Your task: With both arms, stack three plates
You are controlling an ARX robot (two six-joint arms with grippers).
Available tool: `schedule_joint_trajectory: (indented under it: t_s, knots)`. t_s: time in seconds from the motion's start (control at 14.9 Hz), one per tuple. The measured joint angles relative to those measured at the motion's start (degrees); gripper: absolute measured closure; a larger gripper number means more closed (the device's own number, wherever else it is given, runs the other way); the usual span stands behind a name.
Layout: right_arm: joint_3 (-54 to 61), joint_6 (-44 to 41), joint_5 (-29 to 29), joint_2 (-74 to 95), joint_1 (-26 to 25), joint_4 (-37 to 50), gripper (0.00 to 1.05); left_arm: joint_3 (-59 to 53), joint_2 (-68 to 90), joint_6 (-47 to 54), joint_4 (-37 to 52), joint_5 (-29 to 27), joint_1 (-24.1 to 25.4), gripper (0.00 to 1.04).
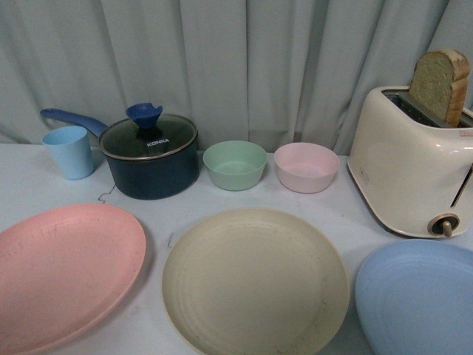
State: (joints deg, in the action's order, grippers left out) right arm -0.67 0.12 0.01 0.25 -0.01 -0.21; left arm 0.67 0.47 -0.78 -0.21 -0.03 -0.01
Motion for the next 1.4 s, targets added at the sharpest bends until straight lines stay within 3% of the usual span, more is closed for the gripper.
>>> schedule_joint_trajectory:
  t_s: [1.4]
  knots:
    - [0.0, 0.0, 0.0, 0.0, 0.0, 0.0, 0.06, 0.0, 0.0, 0.0, 0.0, 0.0, 0.0, 0.07]
